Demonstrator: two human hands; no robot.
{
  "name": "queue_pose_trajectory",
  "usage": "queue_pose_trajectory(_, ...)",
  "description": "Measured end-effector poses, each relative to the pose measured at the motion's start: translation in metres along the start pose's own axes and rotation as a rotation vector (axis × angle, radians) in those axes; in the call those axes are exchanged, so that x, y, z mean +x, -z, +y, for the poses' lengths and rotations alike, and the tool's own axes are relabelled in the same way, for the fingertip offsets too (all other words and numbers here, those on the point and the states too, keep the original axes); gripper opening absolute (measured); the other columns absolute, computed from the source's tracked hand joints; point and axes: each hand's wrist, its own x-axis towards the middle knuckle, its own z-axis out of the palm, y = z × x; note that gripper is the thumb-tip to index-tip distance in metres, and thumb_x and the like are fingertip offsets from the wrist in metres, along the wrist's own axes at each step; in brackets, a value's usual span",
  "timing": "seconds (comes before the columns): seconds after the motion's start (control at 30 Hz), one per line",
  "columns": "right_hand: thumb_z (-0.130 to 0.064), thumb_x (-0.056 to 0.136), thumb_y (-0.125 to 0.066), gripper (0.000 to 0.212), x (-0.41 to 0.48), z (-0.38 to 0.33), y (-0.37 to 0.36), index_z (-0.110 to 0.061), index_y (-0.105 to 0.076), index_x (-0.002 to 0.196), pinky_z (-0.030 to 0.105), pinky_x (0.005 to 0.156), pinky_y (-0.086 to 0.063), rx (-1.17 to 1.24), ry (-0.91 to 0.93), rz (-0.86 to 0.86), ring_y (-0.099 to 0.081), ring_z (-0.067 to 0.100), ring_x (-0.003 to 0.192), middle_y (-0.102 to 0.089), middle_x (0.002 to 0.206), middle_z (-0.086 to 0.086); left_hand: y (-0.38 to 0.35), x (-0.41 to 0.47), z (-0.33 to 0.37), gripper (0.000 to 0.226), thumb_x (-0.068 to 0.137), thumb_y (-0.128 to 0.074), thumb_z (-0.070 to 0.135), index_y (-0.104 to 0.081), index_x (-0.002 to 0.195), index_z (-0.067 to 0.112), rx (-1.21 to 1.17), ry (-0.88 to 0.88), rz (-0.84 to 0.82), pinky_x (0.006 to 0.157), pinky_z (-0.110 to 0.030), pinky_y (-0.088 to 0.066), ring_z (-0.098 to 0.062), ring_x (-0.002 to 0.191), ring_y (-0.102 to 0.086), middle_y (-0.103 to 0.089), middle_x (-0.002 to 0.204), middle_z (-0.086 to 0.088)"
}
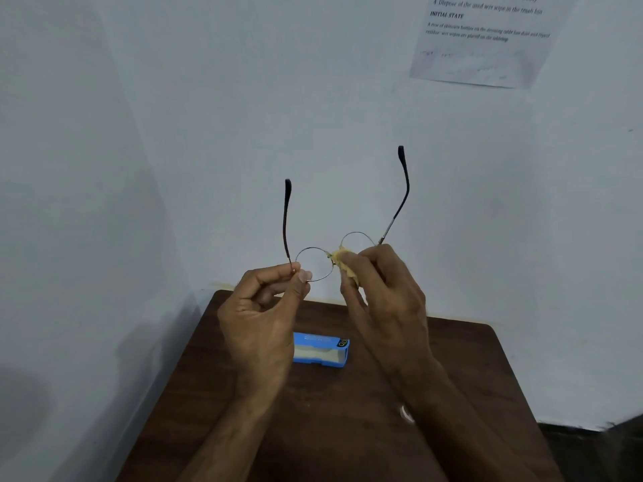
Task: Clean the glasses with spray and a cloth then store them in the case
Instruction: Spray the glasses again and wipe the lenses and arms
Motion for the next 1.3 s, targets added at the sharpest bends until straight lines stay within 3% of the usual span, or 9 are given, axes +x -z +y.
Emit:
queue_pose_trajectory(0.13,-0.008,0.090,-0.077,0.020,-0.005,0.000,0.000,-0.004,-0.075,0.109,0.029,0.063,-0.058,0.102,-0.035,-0.083,-0.060,0.016,0.078,-0.064,0.097,0.008,0.000,-0.002,-0.003,0.024,0.077,-0.081,0.029,-0.078,0.100,0.023,-0.004,-0.005,0.026,0.085,-0.048,-0.065,-0.021,0.089,-0.079,-0.081,0.092,0.001)
queue_pose_trajectory(0.33,-0.009,0.093,-0.075,0.018,0.005,0.011,0.010,-0.011,-0.076,0.110,0.032,0.057,-0.054,0.097,-0.224,0.020,-0.058,0.014,0.071,-0.062,0.096,0.001,0.004,0.001,-0.009,0.022,0.082,-0.085,0.013,-0.078,0.102,0.017,0.022,-0.048,0.050,0.084,-0.047,-0.065,-0.026,0.091,-0.078,-0.080,0.094,-0.001)
queue_pose_trajectory(0.47,-0.013,0.096,-0.073,0.020,0.006,0.007,0.003,-0.012,-0.074,0.116,0.031,0.058,-0.056,0.093,-0.267,-0.069,-0.060,0.014,0.073,-0.063,0.102,0.002,0.003,0.001,-0.004,0.025,0.083,-0.085,0.012,-0.076,0.100,0.028,0.105,-0.148,0.026,0.079,-0.033,-0.064,-0.023,0.089,-0.077,-0.077,0.094,0.001)
queue_pose_trajectory(0.6,-0.008,0.097,-0.068,0.023,0.002,-0.003,0.003,-0.013,-0.073,0.119,0.023,0.063,-0.055,0.249,-0.268,-0.121,-0.058,0.011,0.077,-0.061,0.102,-0.001,0.005,0.001,-0.003,0.021,0.085,-0.084,0.011,-0.076,0.101,0.020,0.167,-0.226,0.003,0.077,-0.021,-0.060,-0.020,0.088,-0.075,-0.075,0.093,0.002)
queue_pose_trajectory(0.8,-0.011,0.099,-0.066,0.018,0.011,0.009,0.001,-0.013,-0.074,0.116,0.035,0.067,-0.061,0.176,-0.360,-0.142,-0.061,0.012,0.078,-0.061,0.102,0.000,0.006,-0.006,0.007,0.028,0.082,-0.085,0.006,-0.073,0.101,0.022,0.239,-0.324,-0.044,0.077,-0.006,-0.053,-0.001,0.088,-0.070,-0.070,0.092,0.010)
queue_pose_trajectory(0.93,-0.014,0.102,-0.060,0.021,0.006,-0.001,0.006,-0.014,-0.074,0.118,0.028,0.069,-0.059,0.299,-0.333,-0.191,-0.061,0.010,0.083,-0.061,0.102,-0.003,0.010,-0.002,0.007,0.027,0.081,-0.086,0.004,-0.075,0.103,0.015,0.277,-0.371,-0.048,0.081,-0.006,-0.052,0.001,0.091,-0.069,-0.070,0.094,0.009)
queue_pose_trajectory(1.03,-0.014,0.102,-0.063,0.017,0.008,0.007,0.000,-0.015,-0.073,0.116,0.037,0.071,-0.061,0.183,-0.383,-0.177,-0.063,0.011,0.081,-0.061,0.105,-0.003,0.013,-0.004,0.008,0.025,0.081,-0.085,-0.001,-0.078,0.101,0.010,0.304,-0.421,-0.072,0.082,-0.008,-0.053,-0.001,0.090,-0.070,-0.072,0.092,0.003)
queue_pose_trajectory(1.13,-0.015,0.104,-0.063,0.018,0.011,0.007,-0.001,-0.015,-0.073,0.118,0.038,0.072,-0.062,0.243,-0.393,-0.140,-0.066,0.012,0.085,-0.062,0.109,-0.003,0.016,-0.006,0.006,0.023,0.079,-0.086,-0.002,-0.080,0.101,0.003,0.359,-0.491,-0.095,0.082,-0.013,-0.056,-0.008,0.088,-0.071,-0.074,0.091,-0.005)
queue_pose_trajectory(1.3,-0.026,0.103,-0.053,0.033,0.012,0.004,0.005,-0.010,-0.074,0.122,0.036,0.065,-0.058,0.303,-0.239,-0.057,-0.063,0.016,0.083,-0.061,0.104,0.001,0.023,-0.005,0.005,0.024,0.085,-0.083,0.015,-0.080,0.103,-0.001,0.415,-0.605,-0.139,0.089,-0.013,-0.056,-0.010,0.089,-0.067,-0.076,0.094,-0.010)
